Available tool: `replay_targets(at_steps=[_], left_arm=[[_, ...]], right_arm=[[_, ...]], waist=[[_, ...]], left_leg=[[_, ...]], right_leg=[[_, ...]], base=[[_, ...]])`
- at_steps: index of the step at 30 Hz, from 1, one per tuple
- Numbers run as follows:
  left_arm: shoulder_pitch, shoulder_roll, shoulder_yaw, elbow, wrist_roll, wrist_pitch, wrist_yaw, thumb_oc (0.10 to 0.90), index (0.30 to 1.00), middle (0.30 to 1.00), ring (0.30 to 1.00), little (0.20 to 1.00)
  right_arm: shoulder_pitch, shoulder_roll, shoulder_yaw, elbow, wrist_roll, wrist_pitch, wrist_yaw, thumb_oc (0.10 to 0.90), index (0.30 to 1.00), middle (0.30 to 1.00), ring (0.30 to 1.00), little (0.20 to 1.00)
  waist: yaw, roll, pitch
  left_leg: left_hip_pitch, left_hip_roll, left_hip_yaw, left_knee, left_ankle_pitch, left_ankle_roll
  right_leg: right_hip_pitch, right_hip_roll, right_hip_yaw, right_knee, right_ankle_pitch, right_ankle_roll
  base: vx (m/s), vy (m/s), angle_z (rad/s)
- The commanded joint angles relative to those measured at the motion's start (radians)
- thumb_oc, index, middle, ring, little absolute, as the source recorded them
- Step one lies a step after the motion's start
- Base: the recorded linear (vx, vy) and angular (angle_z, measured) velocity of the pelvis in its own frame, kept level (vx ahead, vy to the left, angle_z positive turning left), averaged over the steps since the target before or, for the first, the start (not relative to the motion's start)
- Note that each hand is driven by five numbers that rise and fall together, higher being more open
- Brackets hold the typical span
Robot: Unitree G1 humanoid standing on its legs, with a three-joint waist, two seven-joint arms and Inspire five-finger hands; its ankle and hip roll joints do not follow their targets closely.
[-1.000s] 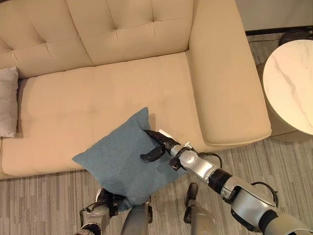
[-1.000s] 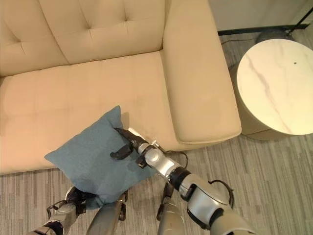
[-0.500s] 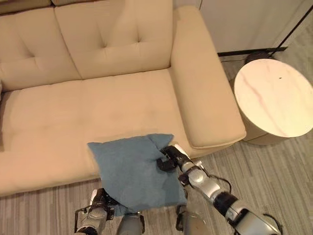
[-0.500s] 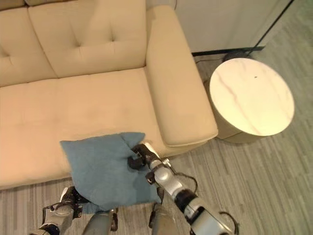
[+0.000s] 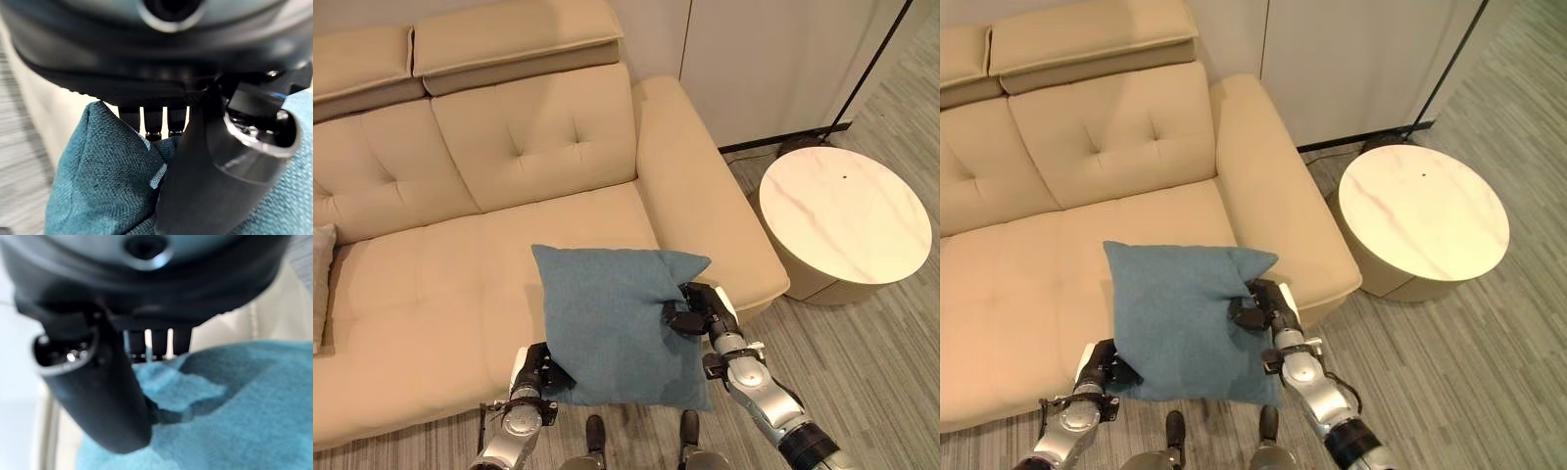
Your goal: Pick up all the scattered cushions and arrange them neatly on the sofa.
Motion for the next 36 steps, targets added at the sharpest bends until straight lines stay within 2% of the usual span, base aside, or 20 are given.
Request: replay_targets(at_steps=[1,7,12,15,18,20,22,26,28,31,33,36], left_arm=[[-0.086,-0.007,-0.013,-0.134,0.041,-0.173,-0.033,0.4,0.3,0.3,0.3,0.3],[-0.064,-0.017,-0.003,-0.132,0.044,-0.17,-0.033,0.4,0.3,0.3,0.3,0.3],[-0.044,-0.009,-0.004,-0.148,0.049,-0.164,-0.046,0.4,0.3,0.3,0.3,0.3],[-0.038,-0.003,-0.004,-0.156,0.054,-0.16,-0.054,0.4,0.3,0.3,0.3,0.3],[-0.051,0.003,-0.013,-0.147,0.074,-0.149,-0.063,0.4,0.3,0.3,0.3,0.3],[-0.065,0.001,-0.019,-0.135,0.085,-0.148,-0.065,0.4,0.3,0.3,0.3,0.3],[-0.069,-0.001,-0.026,-0.127,0.099,-0.148,-0.068,0.4,0.3,0.3,0.3,0.3],[-0.067,-0.011,-0.036,-0.107,0.11,-0.146,-0.076,0.4,0.3,0.3,0.3,0.3],[-0.07,-0.016,-0.036,-0.101,0.111,-0.145,-0.072,0.4,0.3,0.3,0.3,0.3],[-0.063,-0.027,-0.033,-0.097,0.097,-0.149,-0.064,0.4,0.3,0.3,0.3,0.3],[-0.05,-0.032,-0.038,-0.093,0.096,-0.149,-0.072,0.4,0.3,0.3,0.3,0.3],[-0.039,-0.043,-0.031,-0.08,0.089,-0.149,-0.071,0.4,0.3,0.3,0.3,0.3]], right_arm=[[0.011,0.102,0.071,-0.138,0.018,-0.15,0.043,0.4,0.3,0.3,0.3,0.3],[0.009,0.089,0.073,-0.135,0.013,-0.146,0.054,0.4,0.3,0.3,0.3,0.3],[0.01,0.096,0.081,-0.143,0.009,-0.142,0.065,0.4,0.3,0.3,0.3,0.3],[0.014,0.11,0.084,-0.133,-0.002,-0.13,0.073,0.4,0.3,0.3,0.3,0.3],[0.032,0.13,0.083,-0.116,-0.001,-0.128,0.071,0.4,0.3,0.3,0.3,0.3],[0.041,0.131,0.087,-0.111,-0.006,-0.128,0.074,0.4,0.3,0.3,0.3,0.3],[0.046,0.122,0.095,-0.108,-0.014,-0.129,0.081,0.4,0.3,0.3,0.3,0.3],[0.04,0.107,0.122,-0.094,-0.023,-0.13,0.094,0.4,0.3,0.3,0.3,0.3],[0.034,0.109,0.131,-0.079,-0.024,-0.13,0.095,0.4,0.3,0.3,0.3,0.3],[0.015,0.116,0.153,-0.055,-0.024,-0.13,0.095,0.4,0.3,0.3,0.3,0.3],[0.009,0.108,0.164,-0.066,-0.027,-0.128,0.1,0.4,0.3,0.3,0.3,0.3],[0.002,0.091,0.177,-0.067,-0.039,-0.125,0.107,0.4,0.3,0.3,0.3,0.3]], waist=[[0.0,-0.042,-0.098],[0.01,-0.057,-0.102],[0.025,-0.083,-0.08],[0.031,-0.087,-0.062],[0.029,-0.083,-0.04],[0.017,-0.075,-0.027],[0.004,-0.064,-0.027],[-0.007,-0.058,-0.033],[-0.008,-0.056,-0.029],[-0.005,-0.051,-0.027],[-0.017,-0.053,-0.037],[-0.019,-0.049,-0.054]], left_leg=[[0.011,-0.002,-0.032,0.071,-0.139,0.007],[-0.004,-0.008,-0.031,0.107,-0.157,0.013],[-0.057,-0.04,-0.025,0.172,-0.183,0.035],[-0.068,-0.071,-0.028,0.179,-0.191,0.056],[-0.068,-0.092,-0.049,0.203,-0.201,0.066],[-0.063,-0.098,-0.064,0.209,-0.202,0.076],[-0.046,-0.102,-0.07,0.187,-0.195,0.083],[-0.011,-0.114,-0.065,0.15,-0.192,0.09],[-0.004,-0.119,-0.063,0.15,-0.194,0.089],[0.015,-0.127,-0.042,0.144,-0.203,0.084],[0.034,-0.134,-0.035,0.149,-0.222,0.079],[0.042,-0.132,-0.023,0.19,-0.256,0.066]], right_leg=[[-0.006,-0.048,0.065,0.112,-0.109,0.034],[-0.001,-0.06,0.063,0.092,-0.086,0.042],[-0.027,-0.093,0.07,0.087,-0.039,0.064],[-0.06,-0.13,0.077,0.135,-0.018,0.081],[-0.072,-0.148,0.082,0.228,-0.026,0.076],[-0.099,-0.116,0.108,0.289,-0.038,0.057],[-0.121,-0.05,0.123,0.316,-0.097,0.03],[-0.137,0.043,0.098,0.303,-0.139,0.004],[-0.147,0.063,0.091,0.305,-0.141,0.0],[-0.16,0.089,0.018,0.291,-0.138,-0.012],[-0.136,0.116,0.038,0.243,-0.146,-0.024],[-0.102,0.132,0.061,0.212,-0.153,-0.037]], base=[[-0.03,0.049,0.07],[-0.04,0.083,0.06],[-0.11,0.166,0.02],[-0.08,0.223,0.0],[-0.02,0.189,0.08],[0.03,0.155,0.2],[0.08,0.125,0.31],[0.11,0.037,0.08],[0.08,0.001,0.06],[0.14,-0.043,-0.02],[0.22,-0.118,-0.08],[0.2,-0.096,-0.12]])
